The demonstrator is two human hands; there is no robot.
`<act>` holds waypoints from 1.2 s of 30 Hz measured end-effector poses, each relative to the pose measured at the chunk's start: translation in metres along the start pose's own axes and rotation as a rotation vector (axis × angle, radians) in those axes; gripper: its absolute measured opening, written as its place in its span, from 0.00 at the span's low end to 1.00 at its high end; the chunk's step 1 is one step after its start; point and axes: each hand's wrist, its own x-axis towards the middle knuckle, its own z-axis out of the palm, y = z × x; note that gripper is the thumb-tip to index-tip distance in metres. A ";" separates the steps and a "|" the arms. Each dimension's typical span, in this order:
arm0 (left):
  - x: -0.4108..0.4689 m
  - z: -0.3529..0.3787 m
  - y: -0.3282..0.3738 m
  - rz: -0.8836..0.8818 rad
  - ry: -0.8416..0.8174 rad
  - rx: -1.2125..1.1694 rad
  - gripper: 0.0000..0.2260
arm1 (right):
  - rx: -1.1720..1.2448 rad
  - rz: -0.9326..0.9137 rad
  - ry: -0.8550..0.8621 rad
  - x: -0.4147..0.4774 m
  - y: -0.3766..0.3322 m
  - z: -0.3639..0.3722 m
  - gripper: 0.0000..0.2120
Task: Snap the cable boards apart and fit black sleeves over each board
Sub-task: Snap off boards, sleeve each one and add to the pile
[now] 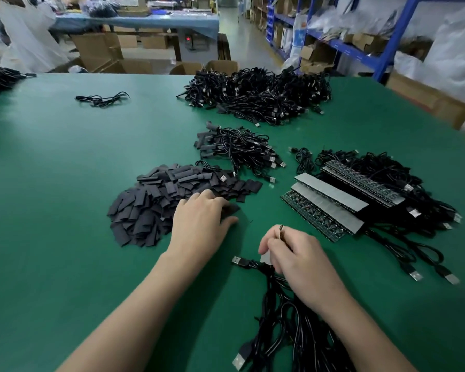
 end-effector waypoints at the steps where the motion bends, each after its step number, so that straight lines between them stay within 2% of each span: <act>1: 0.000 0.002 -0.001 0.000 0.011 -0.026 0.15 | 0.024 -0.006 -0.011 0.001 0.000 0.000 0.14; 7: 0.002 0.008 -0.006 -0.006 0.048 -0.268 0.04 | 0.171 -0.022 -0.066 0.005 0.007 0.001 0.12; 11: 0.001 0.007 -0.009 0.091 0.130 -0.162 0.05 | 0.288 -0.016 -0.077 0.008 0.010 0.001 0.11; 13: -0.002 0.004 -0.009 0.085 0.168 -0.221 0.05 | 0.315 -0.013 -0.077 0.008 0.012 0.002 0.11; 15: -0.007 0.000 -0.008 0.017 0.143 -0.460 0.02 | 0.324 -0.019 -0.062 0.008 0.013 0.002 0.11; 18: -0.022 -0.010 -0.008 -0.045 -0.039 -0.915 0.03 | 0.284 -0.047 -0.035 0.008 0.012 0.002 0.08; 20: -0.034 -0.018 -0.008 -0.026 -0.137 -1.069 0.03 | 0.269 -0.052 -0.033 0.007 0.012 0.003 0.06; 22: -0.044 -0.023 -0.008 -0.009 -0.189 -1.118 0.03 | 0.256 -0.061 -0.055 0.005 0.010 0.004 0.08; 25: -0.056 -0.027 -0.007 -0.001 -0.184 -1.078 0.03 | 0.216 -0.094 -0.071 0.002 0.008 0.005 0.09; 27: -0.065 -0.027 -0.007 0.058 -0.076 -0.921 0.04 | 0.206 -0.094 -0.056 0.001 0.007 0.007 0.10; 30: -0.079 -0.026 -0.003 0.219 0.104 -0.585 0.12 | 0.221 -0.096 -0.051 0.000 0.005 0.011 0.08; 32: -0.083 -0.023 0.000 0.268 0.230 -0.443 0.13 | 0.209 -0.095 -0.064 -0.001 0.004 0.013 0.09; 34: -0.084 -0.020 0.003 0.297 0.341 -0.383 0.11 | 0.191 -0.091 -0.082 -0.001 0.005 0.013 0.11; 36: -0.084 -0.018 0.004 0.284 0.369 -0.420 0.10 | 0.201 -0.094 -0.102 -0.002 0.004 0.012 0.13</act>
